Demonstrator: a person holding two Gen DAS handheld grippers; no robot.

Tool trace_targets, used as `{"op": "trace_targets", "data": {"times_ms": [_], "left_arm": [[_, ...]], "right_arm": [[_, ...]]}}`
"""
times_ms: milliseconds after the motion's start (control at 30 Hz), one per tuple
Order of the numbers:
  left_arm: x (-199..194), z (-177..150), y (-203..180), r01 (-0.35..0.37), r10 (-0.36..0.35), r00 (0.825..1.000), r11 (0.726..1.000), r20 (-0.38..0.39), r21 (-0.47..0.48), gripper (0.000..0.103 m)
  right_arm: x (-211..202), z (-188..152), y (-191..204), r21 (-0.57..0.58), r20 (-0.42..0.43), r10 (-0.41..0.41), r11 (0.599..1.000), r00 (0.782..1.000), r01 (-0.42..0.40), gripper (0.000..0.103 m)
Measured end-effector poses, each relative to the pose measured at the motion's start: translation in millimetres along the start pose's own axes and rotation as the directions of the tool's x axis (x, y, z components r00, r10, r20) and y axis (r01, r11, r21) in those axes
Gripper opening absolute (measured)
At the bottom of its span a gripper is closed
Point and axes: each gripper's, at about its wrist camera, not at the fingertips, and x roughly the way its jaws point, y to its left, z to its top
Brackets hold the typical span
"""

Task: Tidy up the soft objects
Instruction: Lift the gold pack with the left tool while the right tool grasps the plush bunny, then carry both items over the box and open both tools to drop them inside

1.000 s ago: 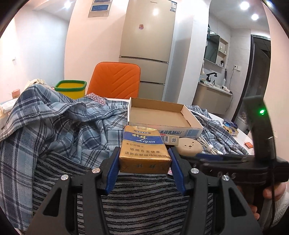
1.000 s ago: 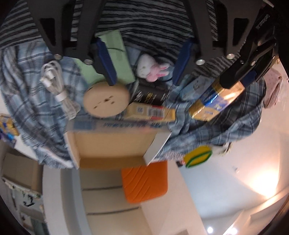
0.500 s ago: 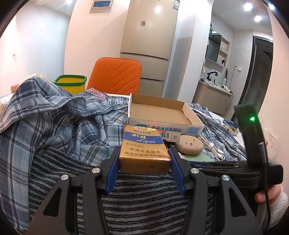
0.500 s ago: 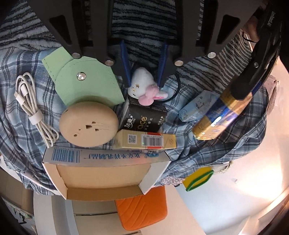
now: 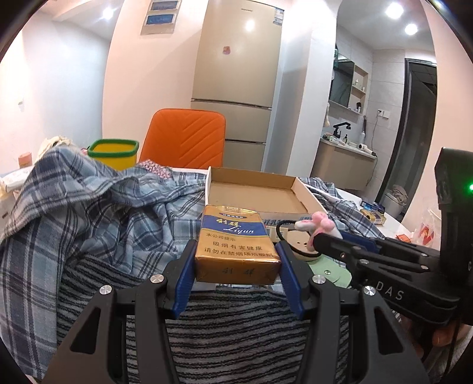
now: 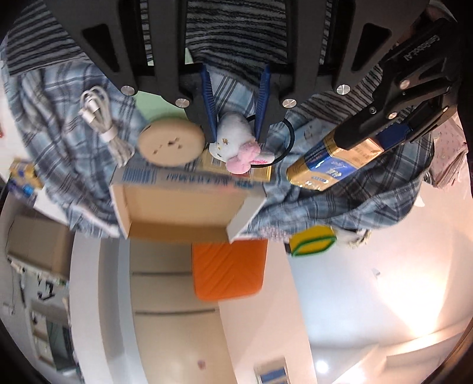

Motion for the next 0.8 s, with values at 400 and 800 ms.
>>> {"op": "trace_targets", "data": {"times_ms": [400,800], "left_arm": [[-26.4,30.7,-13.2,-0.001,-0.007,0.991,0.999,0.135,0.054,0.052],[-16.8,68.4,-25.7,-0.008,-0.028,0.950,0.993,0.312,0.114,0.052]], "right_arm": [[-40.9,20.4,2.3,-0.045,0.180,-0.102,0.993,0.978,0.112,0.027],[-76.4,60.9,-1.7,-0.033,0.372,-0.182,0.977,0.910,0.209,0.027]]}}
